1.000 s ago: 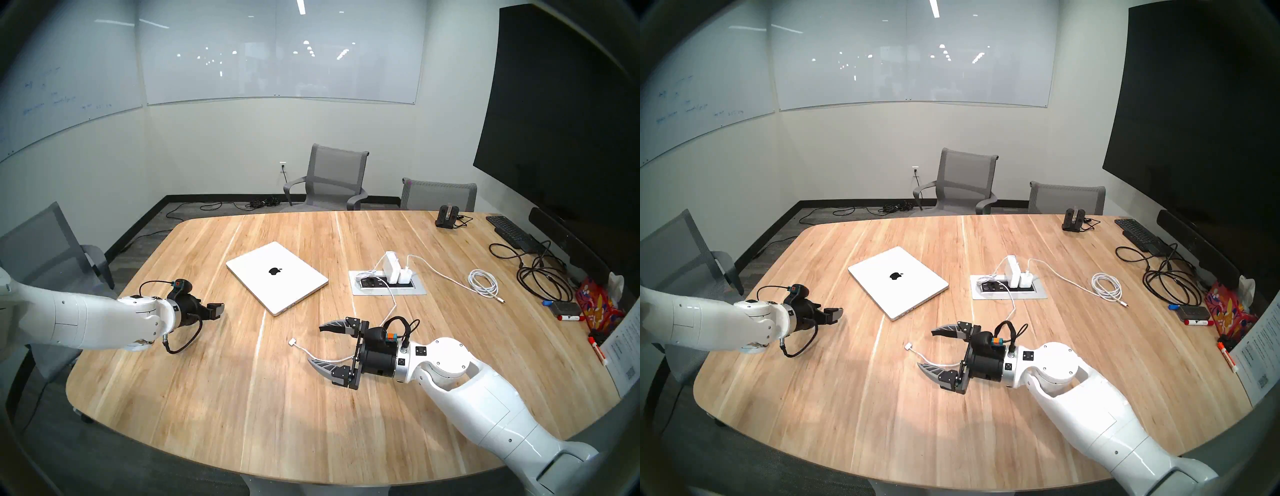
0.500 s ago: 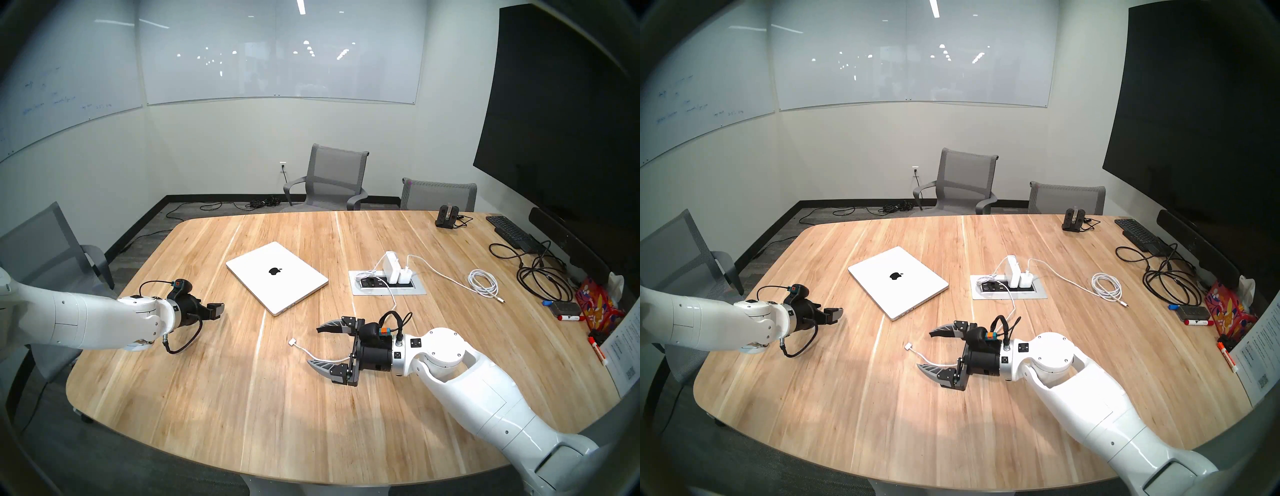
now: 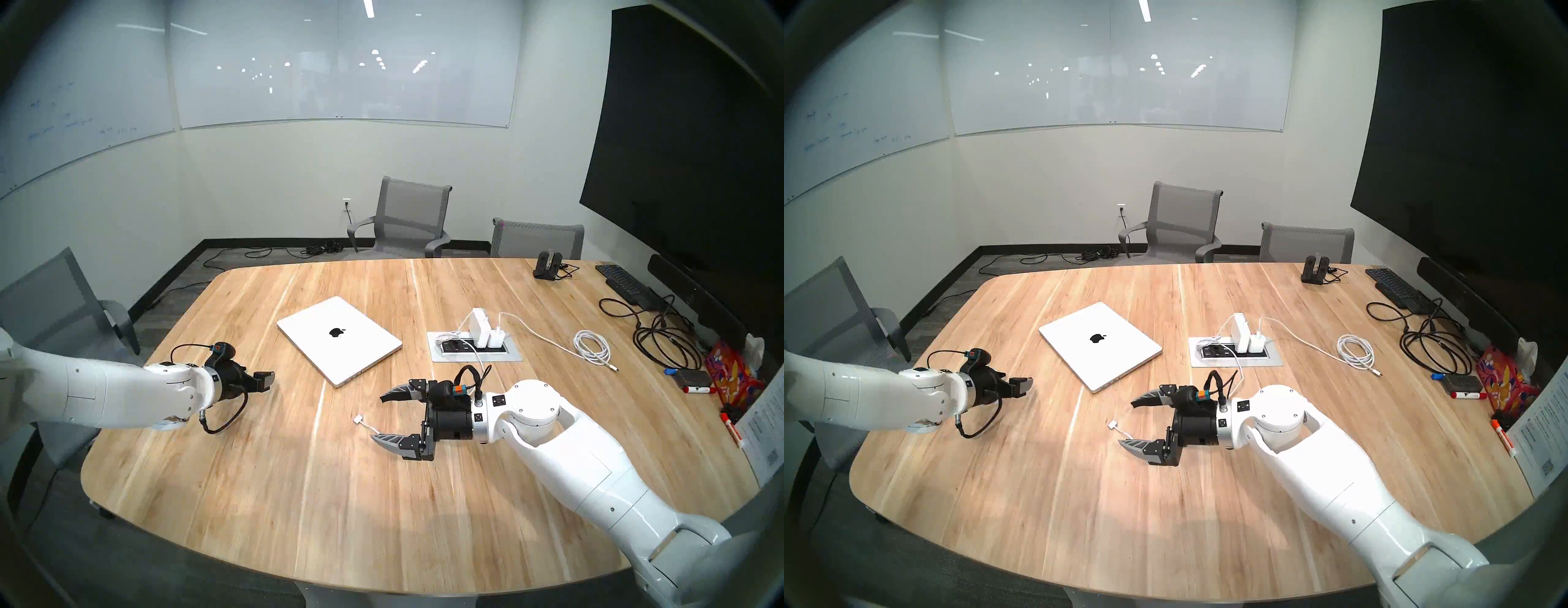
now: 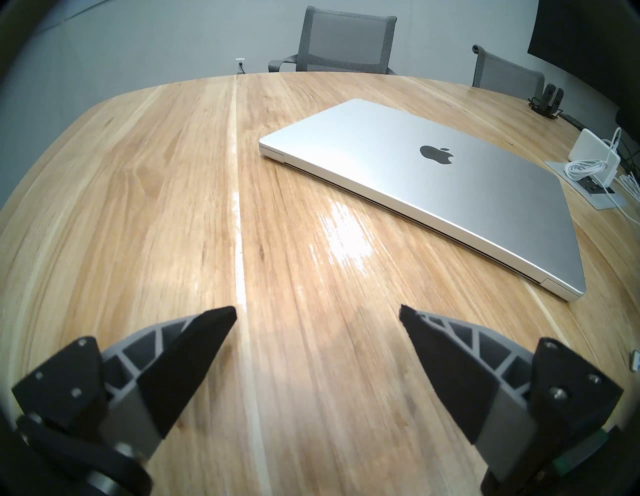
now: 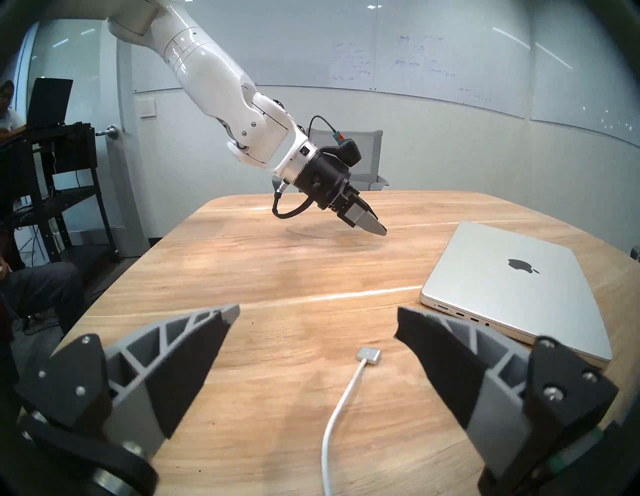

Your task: Plug the charging cable into the port of a MacBook

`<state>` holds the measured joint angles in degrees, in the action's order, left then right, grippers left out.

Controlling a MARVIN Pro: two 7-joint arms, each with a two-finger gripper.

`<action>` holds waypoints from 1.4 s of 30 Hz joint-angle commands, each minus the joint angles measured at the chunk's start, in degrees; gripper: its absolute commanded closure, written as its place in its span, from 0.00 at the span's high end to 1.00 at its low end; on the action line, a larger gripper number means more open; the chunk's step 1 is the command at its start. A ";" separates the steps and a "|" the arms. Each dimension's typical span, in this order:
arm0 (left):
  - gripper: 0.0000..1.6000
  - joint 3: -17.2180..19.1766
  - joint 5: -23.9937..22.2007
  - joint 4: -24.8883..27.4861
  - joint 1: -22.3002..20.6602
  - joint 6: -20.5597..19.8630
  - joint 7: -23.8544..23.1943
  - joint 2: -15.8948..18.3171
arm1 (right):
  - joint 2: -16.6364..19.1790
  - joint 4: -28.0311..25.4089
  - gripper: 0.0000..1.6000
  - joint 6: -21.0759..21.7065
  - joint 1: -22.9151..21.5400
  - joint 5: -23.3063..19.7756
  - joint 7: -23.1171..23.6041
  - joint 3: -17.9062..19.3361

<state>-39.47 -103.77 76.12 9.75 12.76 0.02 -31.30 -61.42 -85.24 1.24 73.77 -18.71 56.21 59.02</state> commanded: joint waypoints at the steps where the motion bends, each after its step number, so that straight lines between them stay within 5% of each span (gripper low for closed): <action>1: 1.00 0.56 0.02 0.00 -0.78 0.18 -0.03 -0.06 | 0.20 -1.77 1.00 1.07 -2.96 1.40 -0.01 0.21; 26: 1.00 0.56 0.02 0.00 -0.78 0.18 -0.03 -0.06 | -0.64 -3.23 1.00 4.46 -5.67 4.78 2.39 0.79; 42: 1.00 0.55 0.02 -0.01 -0.78 0.18 -0.03 -0.06 | -1.73 -11.70 1.00 7.64 -1.90 6.62 -0.95 -0.14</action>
<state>-39.47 -103.77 76.12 9.75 12.76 0.02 -31.30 -62.17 -91.49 8.39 69.61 -12.44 57.69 59.25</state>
